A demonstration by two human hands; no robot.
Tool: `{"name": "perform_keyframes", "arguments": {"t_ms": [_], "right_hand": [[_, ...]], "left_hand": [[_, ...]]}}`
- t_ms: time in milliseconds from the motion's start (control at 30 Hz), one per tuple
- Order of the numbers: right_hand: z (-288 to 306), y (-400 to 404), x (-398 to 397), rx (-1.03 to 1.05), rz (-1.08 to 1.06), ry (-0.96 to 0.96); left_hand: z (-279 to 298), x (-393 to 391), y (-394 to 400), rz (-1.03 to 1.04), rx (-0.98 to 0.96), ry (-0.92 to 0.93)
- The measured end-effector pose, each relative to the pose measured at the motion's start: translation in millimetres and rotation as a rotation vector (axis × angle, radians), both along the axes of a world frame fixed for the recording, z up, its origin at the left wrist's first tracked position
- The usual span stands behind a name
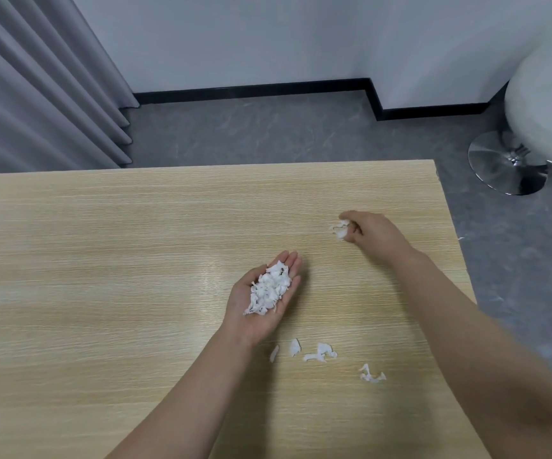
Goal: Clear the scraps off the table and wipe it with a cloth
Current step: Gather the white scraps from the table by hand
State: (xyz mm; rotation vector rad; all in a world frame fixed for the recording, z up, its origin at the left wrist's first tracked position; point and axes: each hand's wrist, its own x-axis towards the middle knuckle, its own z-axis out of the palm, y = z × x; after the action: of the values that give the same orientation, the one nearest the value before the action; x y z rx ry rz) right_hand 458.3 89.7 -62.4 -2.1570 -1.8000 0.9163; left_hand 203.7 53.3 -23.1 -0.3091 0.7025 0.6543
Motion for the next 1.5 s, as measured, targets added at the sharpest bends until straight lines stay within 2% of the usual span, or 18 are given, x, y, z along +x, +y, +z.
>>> {"name": "perform_keyframes", "arguments": {"t_ms": [100,233,367,600,733,867,1033,1167,1267,1367,1433,1500], "right_hand": [[-2.9,0.0,-3.4,0.049,-0.005,-0.083],[-7.0,-11.2,-10.9,0.185,-0.1,-0.102],[-5.8,-12.7,-15.5,0.159,-0.062,-0.146],[40.1,-21.2,-17.4,0.318,-0.348,0.065],[78.2,-34.0,-26.1,0.401,-0.407,0.19],[114.3,-53.9,-58.0,0.423,-0.363,0.327],[139.5,-88.0,-121.1,0.342,-0.141,0.436],[138.4,-108.8,-161.3,0.287,0.097,0.349],[126.4,-113.2,-173.9,0.324,0.184,0.176],[114.3,-115.0,-175.8,0.402,0.174,0.034],[110.5,-115.5,-174.4,0.373,0.156,0.017],[109.8,-116.4,-170.8,0.319,0.126,0.079]], "left_hand": [[0.2,-1.2,-1.0,-0.003,0.001,0.014],[1.5,-3.8,-3.6,-0.006,0.004,0.03],[4.7,-7.8,-6.3,0.0,0.005,0.02],[9.8,-13.3,-12.4,0.011,-0.001,0.03],[13.7,-12.3,-15.6,0.006,0.011,0.044],[20.8,-9.8,-17.6,-0.002,0.03,0.042],[35.4,-4.7,-23.9,0.004,0.018,0.009],[42.2,-4.8,-29.7,0.02,0.02,-0.06],[38.8,-5.4,-33.0,0.037,0.027,-0.073],[33.7,-7.5,-35.6,0.002,-0.004,-0.078],[28.4,-10.2,-36.8,-0.046,0.0,-0.02],[26.2,-10.5,-36.2,-0.085,0.032,0.067]]}}
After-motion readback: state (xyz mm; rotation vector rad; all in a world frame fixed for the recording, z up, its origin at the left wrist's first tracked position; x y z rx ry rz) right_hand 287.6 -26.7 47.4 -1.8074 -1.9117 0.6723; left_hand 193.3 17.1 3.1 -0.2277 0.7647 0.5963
